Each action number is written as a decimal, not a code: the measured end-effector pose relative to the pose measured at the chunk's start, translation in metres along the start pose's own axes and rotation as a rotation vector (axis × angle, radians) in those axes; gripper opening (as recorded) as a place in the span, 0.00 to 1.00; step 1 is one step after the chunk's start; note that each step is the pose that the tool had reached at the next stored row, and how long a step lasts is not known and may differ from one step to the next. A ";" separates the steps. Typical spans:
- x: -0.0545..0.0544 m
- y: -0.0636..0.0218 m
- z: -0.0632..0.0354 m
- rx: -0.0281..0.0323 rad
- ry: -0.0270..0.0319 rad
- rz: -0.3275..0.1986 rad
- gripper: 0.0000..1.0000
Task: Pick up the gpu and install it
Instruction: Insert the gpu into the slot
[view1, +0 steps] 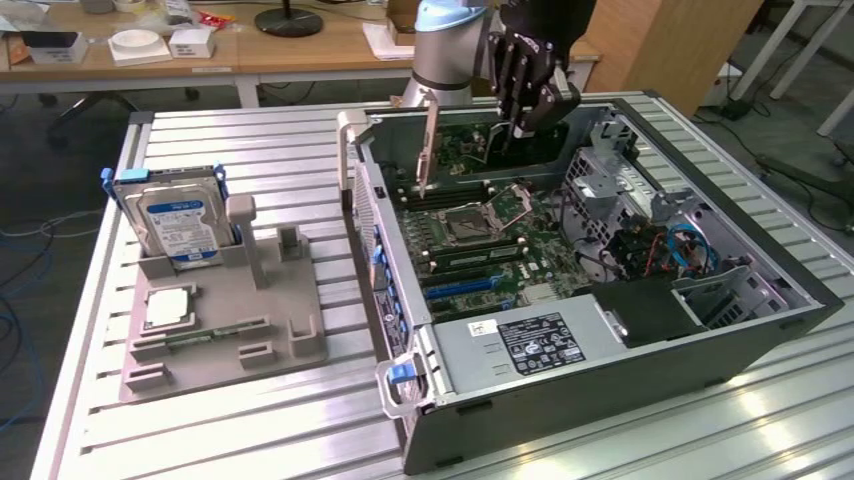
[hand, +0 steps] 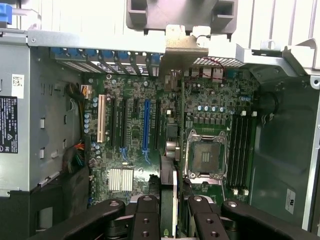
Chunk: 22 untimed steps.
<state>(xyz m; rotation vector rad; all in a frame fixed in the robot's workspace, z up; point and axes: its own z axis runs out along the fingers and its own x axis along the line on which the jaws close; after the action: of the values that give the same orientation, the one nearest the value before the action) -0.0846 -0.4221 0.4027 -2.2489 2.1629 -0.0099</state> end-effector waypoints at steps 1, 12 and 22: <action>0.000 0.0000 0.0000 0.0001 0.0000 0.000 0.26; 0.000 0.0002 0.0085 0.0001 -0.0002 0.000 0.26; 0.000 0.0005 0.0266 0.0001 -0.0002 0.000 0.26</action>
<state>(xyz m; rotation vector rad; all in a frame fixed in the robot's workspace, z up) -0.0846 -0.4221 0.3761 -2.2487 2.1627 -0.0098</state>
